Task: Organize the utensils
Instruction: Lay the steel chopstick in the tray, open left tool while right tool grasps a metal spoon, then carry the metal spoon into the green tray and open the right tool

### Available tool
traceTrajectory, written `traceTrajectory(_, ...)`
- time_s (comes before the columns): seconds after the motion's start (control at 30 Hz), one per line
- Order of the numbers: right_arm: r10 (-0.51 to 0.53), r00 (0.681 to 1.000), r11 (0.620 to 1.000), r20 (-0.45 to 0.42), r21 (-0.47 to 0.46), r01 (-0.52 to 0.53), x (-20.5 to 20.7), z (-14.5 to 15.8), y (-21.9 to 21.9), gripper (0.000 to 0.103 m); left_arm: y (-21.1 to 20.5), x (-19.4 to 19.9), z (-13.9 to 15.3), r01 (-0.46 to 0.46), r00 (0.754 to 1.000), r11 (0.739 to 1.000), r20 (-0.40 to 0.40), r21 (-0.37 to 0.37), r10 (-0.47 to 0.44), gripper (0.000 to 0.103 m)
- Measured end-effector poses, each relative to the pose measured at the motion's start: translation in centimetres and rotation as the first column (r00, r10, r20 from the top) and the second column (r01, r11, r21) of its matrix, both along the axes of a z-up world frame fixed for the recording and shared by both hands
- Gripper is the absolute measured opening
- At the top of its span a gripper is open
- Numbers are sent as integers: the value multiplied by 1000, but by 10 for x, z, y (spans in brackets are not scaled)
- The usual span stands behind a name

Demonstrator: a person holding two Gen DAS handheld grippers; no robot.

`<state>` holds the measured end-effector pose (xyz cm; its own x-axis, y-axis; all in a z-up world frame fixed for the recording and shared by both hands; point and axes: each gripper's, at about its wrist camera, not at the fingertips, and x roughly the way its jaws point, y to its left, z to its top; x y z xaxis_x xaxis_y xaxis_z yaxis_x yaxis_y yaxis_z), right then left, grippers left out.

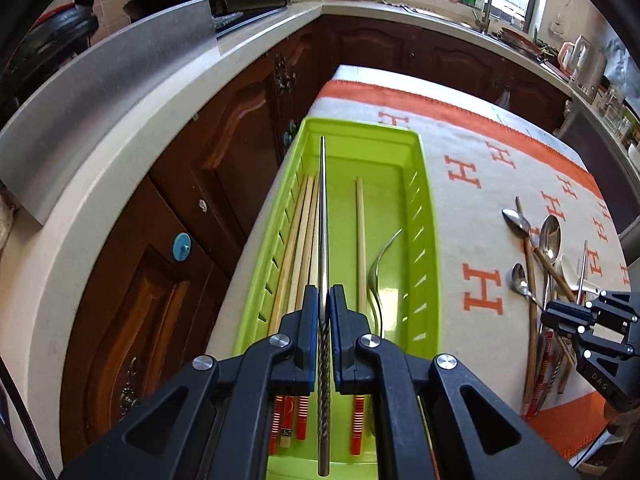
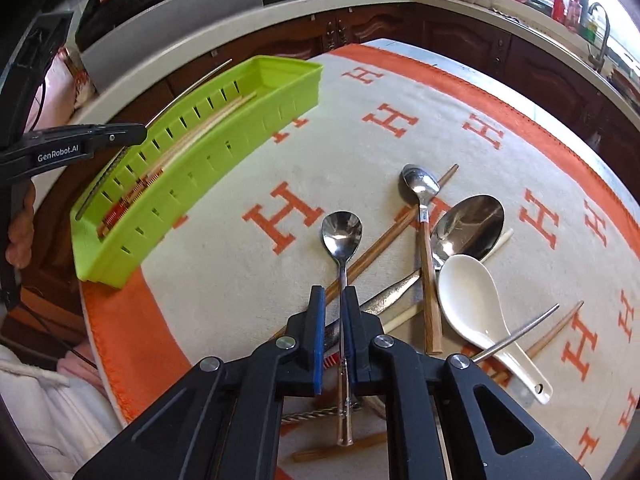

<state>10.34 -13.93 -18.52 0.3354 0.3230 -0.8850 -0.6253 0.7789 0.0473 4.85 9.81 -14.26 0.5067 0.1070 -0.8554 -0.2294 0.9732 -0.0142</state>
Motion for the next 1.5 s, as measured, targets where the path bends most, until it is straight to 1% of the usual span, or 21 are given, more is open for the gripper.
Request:
traceTrajectory(0.17, 13, 1000, 998, -5, -58, -14, 6, -8, 5, 9, 2, 1, -15, 33, 999, 999, -29, -18, -34, 4)
traceTrajectory(0.27, 33, 999, 997, -2, -75, -33, 7, -9, 8, 9, 1, 2, -20, 44, 998, 999, -42, -23, -45, 4)
traceTrajectory(0.37, 49, 999, 994, 3, -94, -49, 8, -9, 13, 9, 5, 2, -22, 31, 998, 999, -48, -24, -32, 11)
traceTrajectory(0.43, 56, 998, 993, 7, -106, -55, 8, -10, 16, 9, 8, 2, -20, 16, 999, 999, -45, -40, -18, 18)
traceTrajectory(0.5, 62, 998, 989, 25, -135, -58, 6, -11, 19, 5, 13, 0, -16, 2, 999, 999, -35, -54, -4, 21)
traceTrajectory(0.57, 63, 997, 986, 42, -160, -56, 3, -12, 23, 4, 15, -1, -12, -1, 1000, 999, -27, -54, 0, 21)
traceTrajectory(0.63, 46, 998, 987, 33, -155, -40, 2, -11, 23, 4, 16, -3, -8, 0, 1000, 999, -14, -53, 0, 21)
traceTrajectory(0.77, -20, 1000, 996, -18, -90, 18, 4, -6, 17, 4, 17, -8, -1, 5, 1000, 998, 6, -62, -4, 21)
traceTrajectory(0.9, -97, 993, 995, -60, -7, 97, 4, 8, 8, 4, 19, -16, 5, 11, 1000, 998, 28, -70, -9, 21)
traceTrajectory(1.0, -155, 982, 985, -103, 57, 162, 2, 22, 3, 4, 24, -21, 11, 9, 999, 997, 41, -75, -6, 21)
traceTrajectory(1.1, -197, 968, 967, -156, 129, 218, -2, 41, 5, 4, 33, -26, 17, -2, 999, 998, 53, -70, 6, 21)
traceTrajectory(1.17, -210, 962, 957, -173, 167, 239, -6, 55, 11, 4, 39, -29, 20, -13, 999, 998, 48, -54, 16, 28)
traceTrajectory(1.2, -216, 959, 948, -184, 194, 251, -7, 65, 17, 4, 41, -29, 21, -15, 999, 999, 44, -46, 17, 38)
traceTrajectory(1.23, -218, 957, 942, -190, 214, 257, -8, 72, 22, 4, 43, -30, 24, -16, 999, 999, 48, -34, 18, 47)
traceTrajectory(1.3, -229, 951, 927, -209, 251, 279, -9, 85, 37, 4, 46, -32, 28, -18, 998, 1000, 56, 0, 18, 51)
traceTrajectory(1.37, -241, 941, 912, -237, 276, 303, -7, 93, 53, 4, 48, -33, 33, -18, 998, 999, 62, 36, 16, 53)
traceTrajectory(1.43, -260, 930, 897, -261, 291, 332, -3, 96, 70, 4, 49, -34, 38, -17, 997, 998, 72, 58, 12, 65)
traceTrajectory(1.5, -288, 918, 887, -274, 286, 364, 4, 92, 89, 4, 51, -35, 42, -18, 997, 997, 82, 74, 12, 69)
